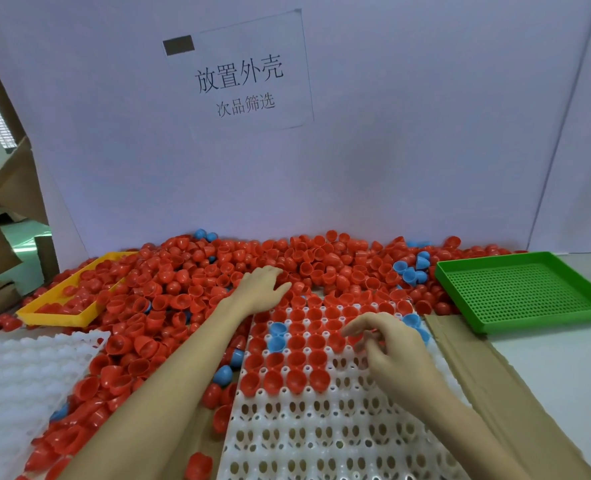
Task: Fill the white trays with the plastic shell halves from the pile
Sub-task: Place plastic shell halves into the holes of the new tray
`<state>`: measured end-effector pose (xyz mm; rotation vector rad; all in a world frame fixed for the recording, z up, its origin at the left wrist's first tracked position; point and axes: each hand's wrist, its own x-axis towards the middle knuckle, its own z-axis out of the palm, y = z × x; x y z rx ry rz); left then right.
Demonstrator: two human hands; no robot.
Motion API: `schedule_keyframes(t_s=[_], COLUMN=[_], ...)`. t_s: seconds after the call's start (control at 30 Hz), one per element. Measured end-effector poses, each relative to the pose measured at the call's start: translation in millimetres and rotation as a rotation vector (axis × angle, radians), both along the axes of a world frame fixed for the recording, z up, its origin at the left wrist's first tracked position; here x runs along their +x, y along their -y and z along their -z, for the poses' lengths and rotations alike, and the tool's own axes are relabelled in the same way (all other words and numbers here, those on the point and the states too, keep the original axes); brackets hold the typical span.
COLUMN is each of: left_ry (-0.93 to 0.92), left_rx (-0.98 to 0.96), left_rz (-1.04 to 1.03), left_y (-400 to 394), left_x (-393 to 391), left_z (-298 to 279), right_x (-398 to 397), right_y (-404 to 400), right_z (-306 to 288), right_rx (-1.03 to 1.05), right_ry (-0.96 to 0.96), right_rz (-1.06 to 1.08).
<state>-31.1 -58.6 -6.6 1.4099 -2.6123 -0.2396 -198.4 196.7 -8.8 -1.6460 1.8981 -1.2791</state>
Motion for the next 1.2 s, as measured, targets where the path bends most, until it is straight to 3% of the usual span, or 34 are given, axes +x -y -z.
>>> schedule_keyframes(t_s=[0.23, 0.43, 0.5, 0.63, 0.8, 0.93, 1.1, 1.2], left_ry=[-0.039, 0.338, 0.347, 0.216, -0.244, -0.528, -0.609, -0.622], left_rx=[-0.121, -0.207, -0.236, -0.274, -0.445, -0.359, -0.356, -0.346], left_rz=[0.120, 0.209, 0.177, 0.089, 0.121, 0.221, 0.261, 0.285], left_y=[-2.3, -2.6, -4.0, -11.0, -45.3, -103.0, -164.8, -179.3], left_x=[11.9, 17.0, 14.4, 11.5, 17.6, 21.9, 29.0, 33.3], left_z=[9.4, 9.0, 6.5, 3.4, -2.4, -1.3, 9.0, 8.2], right_x=[-1.0, 3.3, 2.6, 1.1, 0.3, 2.5, 12.1, 17.1], right_y=[-0.4, -1.2, -1.0, -0.1, 0.9, 2.1, -0.1, -1.8], right_z=[-4.2, -3.5, -2.6, -0.4, -0.3, -0.7, -3.6, -4.8], right_rx=[-0.030, -0.012, -0.005, 0.009, -0.001, -0.055, -0.024, -0.018], right_ry=[-0.024, -0.073, -0.070, -0.076, -0.048, 0.026, 0.219, 0.193], right_rz=[0.007, -0.006, -0.003, 0.001, -0.002, 0.000, -0.161, -0.216])
